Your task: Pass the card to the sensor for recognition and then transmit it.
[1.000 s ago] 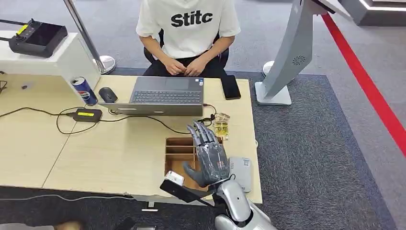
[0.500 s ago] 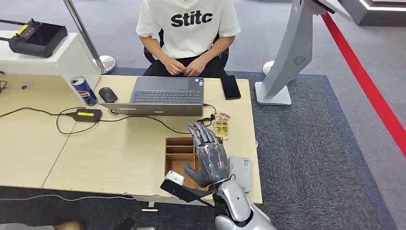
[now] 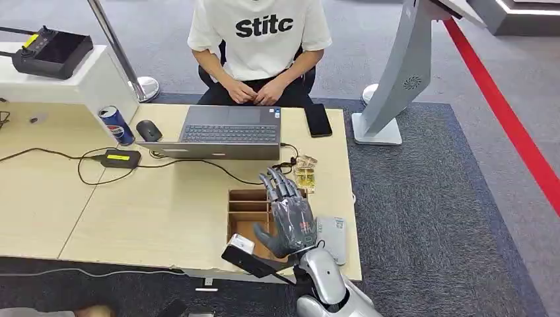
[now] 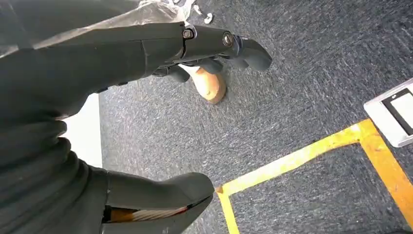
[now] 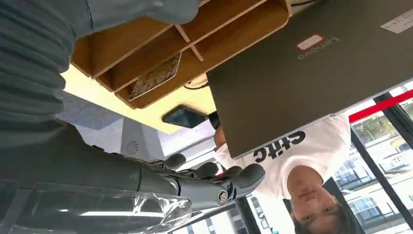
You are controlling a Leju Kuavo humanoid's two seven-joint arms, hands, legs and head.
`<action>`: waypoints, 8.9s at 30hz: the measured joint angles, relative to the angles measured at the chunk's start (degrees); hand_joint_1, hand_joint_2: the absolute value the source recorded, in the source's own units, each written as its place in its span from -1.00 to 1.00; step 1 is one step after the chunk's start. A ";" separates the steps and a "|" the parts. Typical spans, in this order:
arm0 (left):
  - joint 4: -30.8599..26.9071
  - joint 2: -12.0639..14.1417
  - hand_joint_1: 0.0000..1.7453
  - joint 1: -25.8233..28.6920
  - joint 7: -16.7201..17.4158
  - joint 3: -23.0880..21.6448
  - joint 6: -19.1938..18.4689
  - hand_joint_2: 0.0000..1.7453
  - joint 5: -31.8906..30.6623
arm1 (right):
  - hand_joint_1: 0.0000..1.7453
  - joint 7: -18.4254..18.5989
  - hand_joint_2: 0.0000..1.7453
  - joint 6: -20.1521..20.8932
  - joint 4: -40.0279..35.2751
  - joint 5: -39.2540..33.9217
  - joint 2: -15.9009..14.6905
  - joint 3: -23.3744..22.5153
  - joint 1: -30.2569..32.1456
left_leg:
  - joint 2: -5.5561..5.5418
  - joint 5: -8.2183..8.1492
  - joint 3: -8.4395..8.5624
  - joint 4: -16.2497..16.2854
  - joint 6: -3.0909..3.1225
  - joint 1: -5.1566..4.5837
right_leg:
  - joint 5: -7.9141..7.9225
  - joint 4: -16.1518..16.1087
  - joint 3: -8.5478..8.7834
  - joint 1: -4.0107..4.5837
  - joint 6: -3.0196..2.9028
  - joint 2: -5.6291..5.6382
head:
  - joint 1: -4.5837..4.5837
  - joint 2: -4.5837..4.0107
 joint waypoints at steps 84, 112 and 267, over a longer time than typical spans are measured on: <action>0.00 0.02 -1.00 0.02 0.20 1.49 -0.85 1.00 -2.08 | -0.44 -0.26 1.00 -1.12 6.89 -4.33 -1.79 -0.39 -2.04 | 0.00 0.00 0.00 0.00 0.00 0.00 | 0.00 0.00 0.00 0.00 0.00 0.00 | 0.00 0.00; 0.00 0.00 -1.00 -0.05 0.20 1.49 -1.05 1.00 -2.36 | -0.36 -1.42 1.00 -2.08 10.01 -5.31 -0.74 -0.46 -3.19 | 0.00 0.00 0.00 0.00 0.00 0.00 | 0.00 0.00 0.00 0.00 0.00 0.00 | 0.00 0.00; -0.09 -1.14 -1.00 2.47 -1.14 6.64 -0.39 1.00 -5.01 | 1.00 -5.23 1.00 -15.04 -16.26 -2.32 -4.06 -13.79 2.69 | -0.01 0.03 0.00 0.00 0.01 0.00 | 0.02 0.01 0.01 0.02 -0.03 -0.01 | -0.02 0.00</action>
